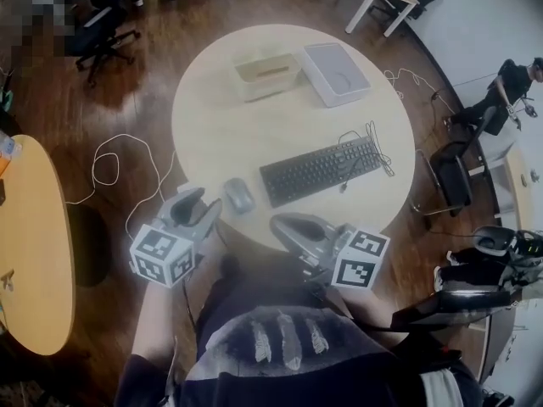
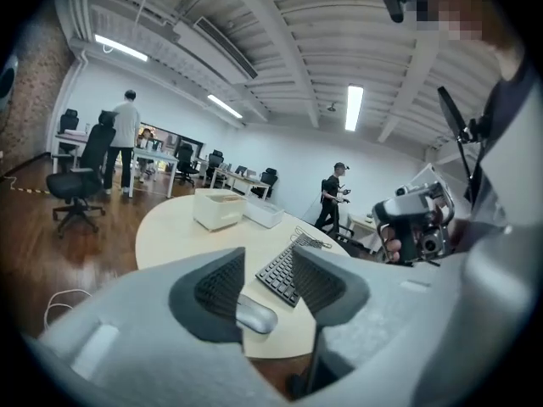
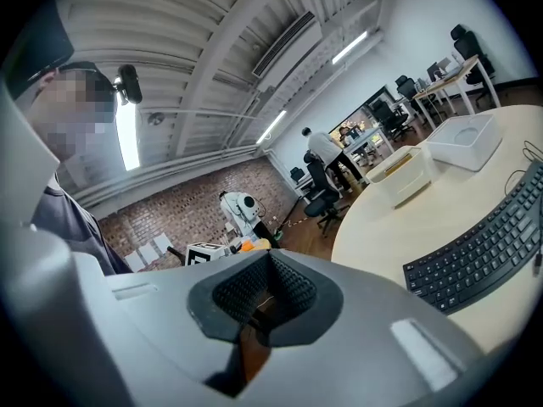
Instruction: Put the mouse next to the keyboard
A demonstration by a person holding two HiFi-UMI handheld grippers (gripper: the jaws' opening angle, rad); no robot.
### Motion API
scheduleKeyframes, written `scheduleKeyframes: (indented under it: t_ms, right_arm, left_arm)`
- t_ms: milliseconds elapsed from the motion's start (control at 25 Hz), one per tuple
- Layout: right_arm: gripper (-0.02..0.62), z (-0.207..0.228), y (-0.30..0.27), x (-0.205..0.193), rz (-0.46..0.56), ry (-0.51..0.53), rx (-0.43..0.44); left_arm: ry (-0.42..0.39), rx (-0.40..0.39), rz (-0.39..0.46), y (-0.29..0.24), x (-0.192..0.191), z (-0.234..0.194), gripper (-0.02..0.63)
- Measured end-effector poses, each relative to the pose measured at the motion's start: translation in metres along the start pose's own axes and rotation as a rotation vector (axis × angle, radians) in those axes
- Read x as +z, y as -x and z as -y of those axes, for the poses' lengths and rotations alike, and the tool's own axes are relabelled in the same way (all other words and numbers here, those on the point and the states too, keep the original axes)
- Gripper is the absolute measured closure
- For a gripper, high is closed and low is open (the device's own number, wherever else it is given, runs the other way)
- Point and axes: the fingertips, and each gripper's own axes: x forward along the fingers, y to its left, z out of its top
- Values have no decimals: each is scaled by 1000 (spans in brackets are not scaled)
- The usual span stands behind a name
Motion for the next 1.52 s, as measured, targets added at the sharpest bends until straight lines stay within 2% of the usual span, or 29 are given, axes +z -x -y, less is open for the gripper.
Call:
scheduleKeyframes:
  t_ms: [80, 200, 280, 360, 480, 560, 640, 840, 960, 1120, 1280, 1320, 1360, 1520]
  right_arm:
    - [597, 6, 1, 2, 6, -17, -13]
    - [597, 16, 3, 6, 3, -35, -7]
    - [597, 26, 5, 12, 2, -40, 2]
    - [597, 36, 7, 15, -7, -55, 19]
    - [597, 45, 6, 17, -31, -71, 51]
    - [597, 51, 7, 20, -46, -64, 67]
    - [597, 59, 11, 23, -55, -70, 73]
    - [597, 87, 29, 28, -49, -121, 64]
    - [597, 96, 34, 29, -57, -130, 70]
    - [597, 104, 35, 31, -71, -145, 89]
    - [597, 103, 33, 33, -77, -150, 113]
    - [597, 103, 33, 33, -77, -149, 116]
    - [597, 102, 32, 33, -76, -148, 117]
    - [597, 101, 31, 31, -75, -145, 110]
  left_arm:
    - [8, -24, -64, -16, -13, -1, 320]
    - [-27, 8, -166, -38, -33, -5, 173]
    - [-8, 55, -213, -53, -45, -12, 133]
    - [66, 99, -258, -68, -60, -17, 122]
    - [221, 157, -344, -89, -93, -21, 121]
    - [316, 212, -372, -104, -110, -29, 123]
    - [363, 273, -395, -117, -125, -37, 122]
    - [308, 408, -498, -134, -156, -49, 121]
    - [259, 459, -547, -137, -170, -52, 123]
    - [207, 489, -529, -140, -171, -52, 123]
    - [185, 469, -480, -145, -167, -49, 133]
    - [181, 454, -480, -146, -166, -46, 180]
    - [179, 442, -486, -146, -167, -44, 260]
    - [195, 403, -484, -144, -167, -46, 287]
